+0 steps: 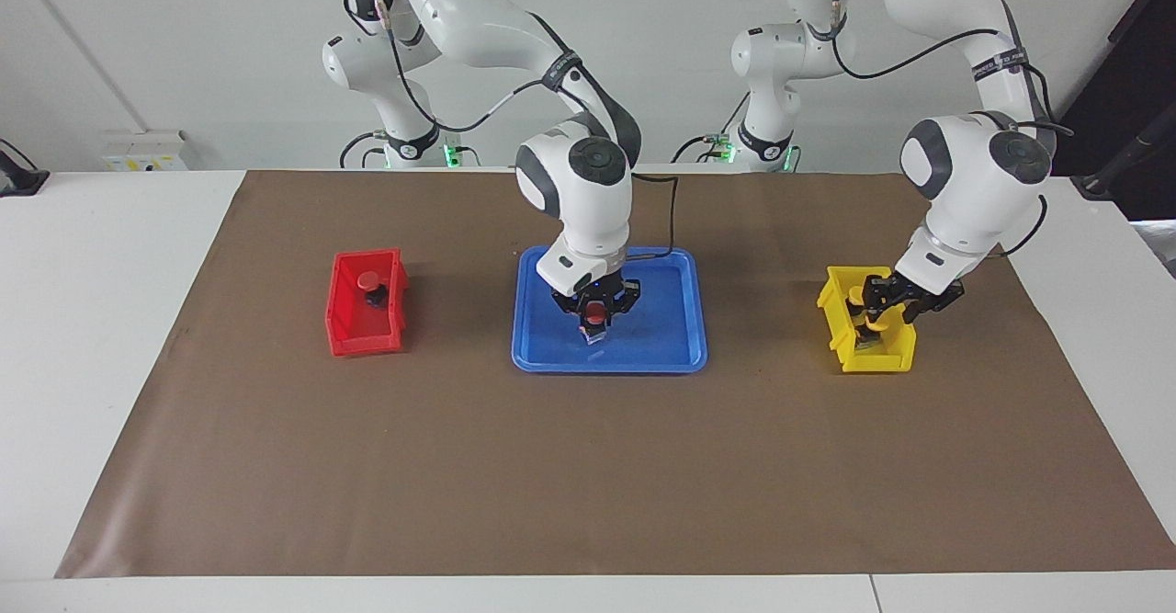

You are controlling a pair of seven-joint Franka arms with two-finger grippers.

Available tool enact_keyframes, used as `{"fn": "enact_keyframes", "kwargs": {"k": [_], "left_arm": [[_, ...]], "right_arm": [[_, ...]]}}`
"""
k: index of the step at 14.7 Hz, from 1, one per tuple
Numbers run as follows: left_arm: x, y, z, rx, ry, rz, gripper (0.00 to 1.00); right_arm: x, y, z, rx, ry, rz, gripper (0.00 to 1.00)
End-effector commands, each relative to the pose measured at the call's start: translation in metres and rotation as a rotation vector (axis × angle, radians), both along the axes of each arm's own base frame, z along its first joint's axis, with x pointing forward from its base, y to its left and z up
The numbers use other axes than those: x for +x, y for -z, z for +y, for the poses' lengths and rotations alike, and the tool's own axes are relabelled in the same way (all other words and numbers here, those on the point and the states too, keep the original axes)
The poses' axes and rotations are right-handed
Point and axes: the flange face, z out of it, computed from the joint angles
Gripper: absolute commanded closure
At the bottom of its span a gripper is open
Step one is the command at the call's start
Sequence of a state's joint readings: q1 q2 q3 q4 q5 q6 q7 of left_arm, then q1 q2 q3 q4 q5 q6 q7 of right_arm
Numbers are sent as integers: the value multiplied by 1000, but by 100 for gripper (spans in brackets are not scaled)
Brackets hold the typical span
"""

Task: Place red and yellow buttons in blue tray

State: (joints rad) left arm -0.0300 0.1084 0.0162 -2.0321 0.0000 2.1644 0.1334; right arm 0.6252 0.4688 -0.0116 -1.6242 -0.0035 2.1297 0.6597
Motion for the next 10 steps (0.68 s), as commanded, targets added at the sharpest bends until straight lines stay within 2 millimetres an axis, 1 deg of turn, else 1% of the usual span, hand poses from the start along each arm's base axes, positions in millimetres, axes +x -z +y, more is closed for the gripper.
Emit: {"fn": "enact_keyframes", "kwargs": {"k": [1,3,4,5,6,7,8,9,10], "left_arm": [[-5,7,1,-12,-19,-14,41],[-6,10,2,-12,-20,-11,41],[-7,13,1,-12,-19,-8,41],[-7,16,1,-12,-19,-14,41],[-9,21,2,-12,-19,-19,41],[-9,24,2,-12,-19,-26,41],[-10,27,2,-12,-21,-30,41],[-10,30,2,-12,-19,-33,41],[-10,34,3,-12,-21,-33,41]], "right_arm": [[-9,8,-3,1,12,-4,73],[-10,8,-1,3,23,-4,71],[-9,8,-2,5,28,-7,66],[-8,8,-3,7,30,-8,49],[-8,7,-2,10,30,-10,22],[-7,6,-4,9,33,-11,3],[-3,3,-5,11,39,-13,0],[1,-7,-6,18,42,-23,0],[7,-20,-9,21,49,-33,0]]}}
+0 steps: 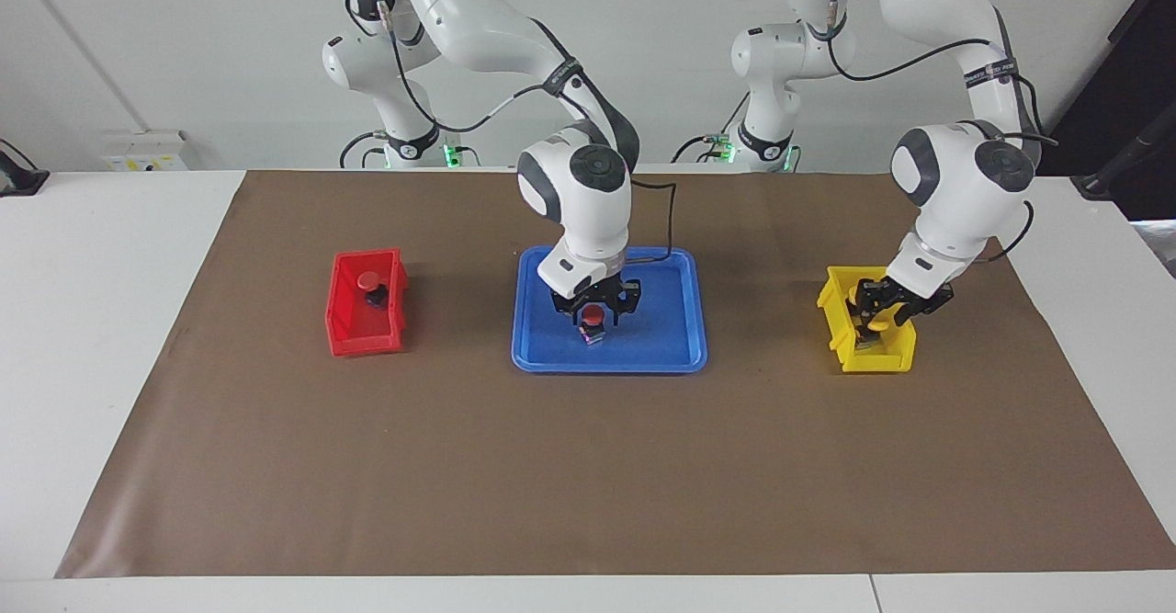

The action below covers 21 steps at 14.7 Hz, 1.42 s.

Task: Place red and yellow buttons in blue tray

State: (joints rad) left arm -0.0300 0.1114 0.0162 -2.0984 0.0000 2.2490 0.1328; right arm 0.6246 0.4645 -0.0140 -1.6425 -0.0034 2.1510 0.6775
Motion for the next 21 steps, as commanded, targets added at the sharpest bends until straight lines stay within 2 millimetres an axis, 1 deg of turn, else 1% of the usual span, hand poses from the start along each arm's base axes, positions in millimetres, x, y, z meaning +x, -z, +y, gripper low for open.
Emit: {"fn": "enact_keyframes", "kwargs": {"k": [1,2,3,4,5,6,7,8,9,10,11,12,13,14,15,16,18,20,21], "left_arm": [[0,15,2,-11,-20,-16,41],[1,17,2,-11,-20,-25,46],[2,17,2,-13,-25,-30,71],[2,16,2,-12,-30,-31,96],[2,18,2,-13,-37,-27,99],[2,17,2,-14,-50,-23,99],[4,14,3,-14,-55,-20,99],[5,9,1,-12,-52,-10,99],[10,-4,2,-14,-56,0,99],[15,-26,2,-14,-55,18,99],[22,-55,0,-12,-59,44,99],[28,-87,-3,-8,-65,68,99],[33,-122,-5,-6,-80,75,99],[34,-144,-8,-5,-99,70,99],[32,-152,-17,-7,-122,70,98],[30,-153,-36,-9,-148,63,98],[23,-146,-87,-20,-207,40,98],[12,-138,-157,-34,-247,9,99],[10,-133,-179,-43,-259,-5,99]], "right_arm": [[20,-43,-28,9,51,-30,0],[29,-64,-54,7,78,-36,0],[33,-85,-83,3,55,-40,0],[31,-99,-117,-12,6,-22,0],[23,-108,-148,-24,-18,3,0],[9,-113,-188,-29,-24,16,0],[-5,-117,-223,-27,-28,16,0],[-18,-118,-254,-27,-47,22,0],[-29,-115,-283,-27,-80,31,0],[-35,-113,-308,-29,-115,41,0],[-38,-110,-333,-28,-135,50,0],[-42,-103,-359,-23,-148,63,0],[-44,-98,-371,-22,-174,48,0],[-49,-90,-378,-22,-183,35,3],[-51,-82,-385,-21,-169,34,8],[-54,-75,-386,-19,-169,38,12],[-53,-66,-387,-20,-175,29,18],[-58,-53,-390,-20,-183,30,23],[-58,-50,-391,-19,-178,30,24]]}}
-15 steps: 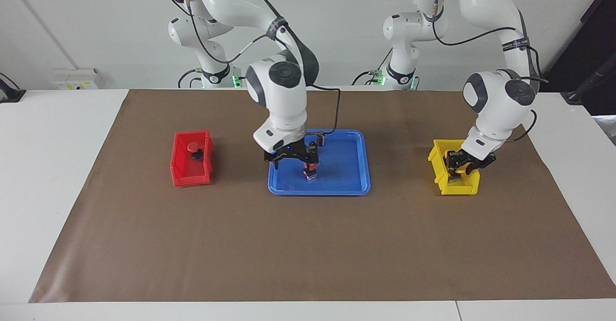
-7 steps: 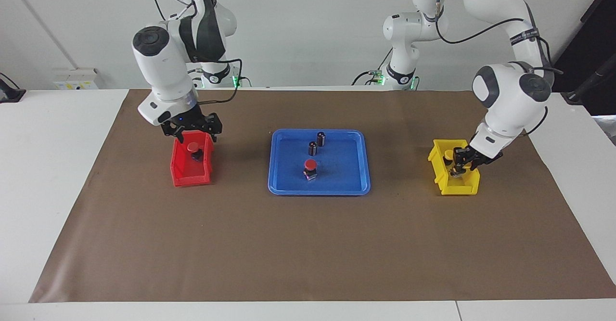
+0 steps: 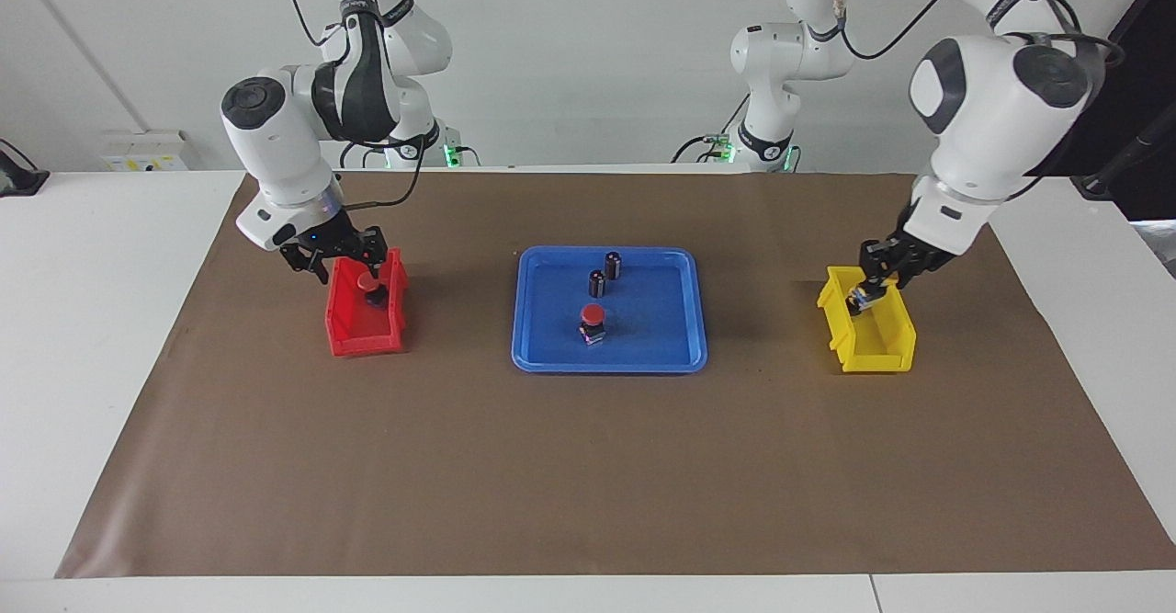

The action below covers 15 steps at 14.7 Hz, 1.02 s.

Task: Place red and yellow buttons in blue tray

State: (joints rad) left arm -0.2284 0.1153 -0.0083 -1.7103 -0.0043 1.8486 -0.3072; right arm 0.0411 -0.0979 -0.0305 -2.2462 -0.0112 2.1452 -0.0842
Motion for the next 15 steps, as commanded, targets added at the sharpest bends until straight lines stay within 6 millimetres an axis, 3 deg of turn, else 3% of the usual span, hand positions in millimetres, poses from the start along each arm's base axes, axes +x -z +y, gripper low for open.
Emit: {"fn": "enact_keyframes", "kwargs": {"k": [1,4,9,12,15], "left_arm": [[-12,20,-74,-28,-27,-39,99],[-20,53,-147,-48,-74,-55,99],[-33,107,-228,-62,-125,-53,99],[-40,124,-258,-45,-130,-33,99],[-49,136,-261,-18,-122,0,99]], "right_arm": [[-8,14,-7,10,-10,0,24],[-10,27,-6,10,-16,12,25],[-19,43,-3,10,-21,9,26],[-21,53,-6,9,-21,14,26],[-25,57,-4,10,-24,23,26]]}}
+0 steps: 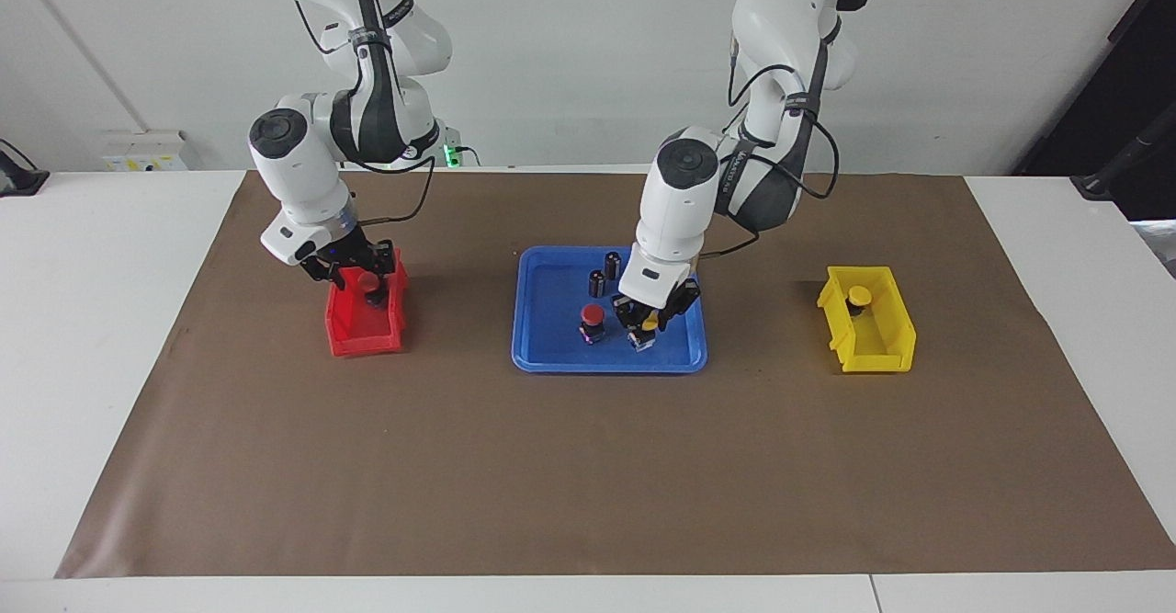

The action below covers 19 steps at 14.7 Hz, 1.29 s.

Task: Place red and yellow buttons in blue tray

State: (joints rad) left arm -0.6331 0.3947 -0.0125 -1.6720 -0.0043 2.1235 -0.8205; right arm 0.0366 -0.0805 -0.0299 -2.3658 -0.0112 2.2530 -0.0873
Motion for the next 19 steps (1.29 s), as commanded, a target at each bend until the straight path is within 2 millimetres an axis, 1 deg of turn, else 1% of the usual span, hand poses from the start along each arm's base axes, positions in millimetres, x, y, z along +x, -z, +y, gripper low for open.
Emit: {"fn": "enact_keyframes", "kwargs": {"k": [1,2,5,6,7,8,9,10,11,13,14,15,16,17,18,19], "left_arm": [[-8,12,-5,30,-5,35,99],[-11,17,-6,32,-3,40,99],[-14,21,-6,35,-2,45,98],[-16,26,-5,39,-2,49,94],[-16,26,-6,39,-1,46,87],[-16,26,-6,37,-2,46,78],[-16,27,-5,39,1,46,66],[-16,26,-5,38,-1,46,49],[-15,26,-4,40,-2,47,37],[-15,24,-5,43,-1,49,31],[-15,23,-5,44,-1,50,30],[-15,18,-5,42,0,47,30],[-12,9,-2,42,-3,46,30],[-8,0,3,49,-6,52,30],[-3,-22,10,46,-4,46,22],[4,-38,24,41,-7,39,9]], "right_arm": [[-8,7,-2,10,-23,0,26],[-9,8,-3,10,-23,2,26],[-10,8,-3,10,-25,2,26],[-10,8,-3,10,-27,2,27],[-11,9,-3,10,-28,2,29],[-11,9,-3,10,-30,2,33],[-11,9,-3,10,-31,2,37],[-11,9,-3,11,-33,2,41],[-11,9,-3,11,-37,2,45],[-11,9,-4,11,-37,2,55],[-11,9,-4,11,-40,2,63],[-9,8,-4,11,-48,0,70],[-5,4,-4,10,-54,-1,74],[3,-6,-4,9,-57,-13,74],[10,-14,-2,9,-67,-1,74],[19,-29,-1,9,-82,2,74]]}}
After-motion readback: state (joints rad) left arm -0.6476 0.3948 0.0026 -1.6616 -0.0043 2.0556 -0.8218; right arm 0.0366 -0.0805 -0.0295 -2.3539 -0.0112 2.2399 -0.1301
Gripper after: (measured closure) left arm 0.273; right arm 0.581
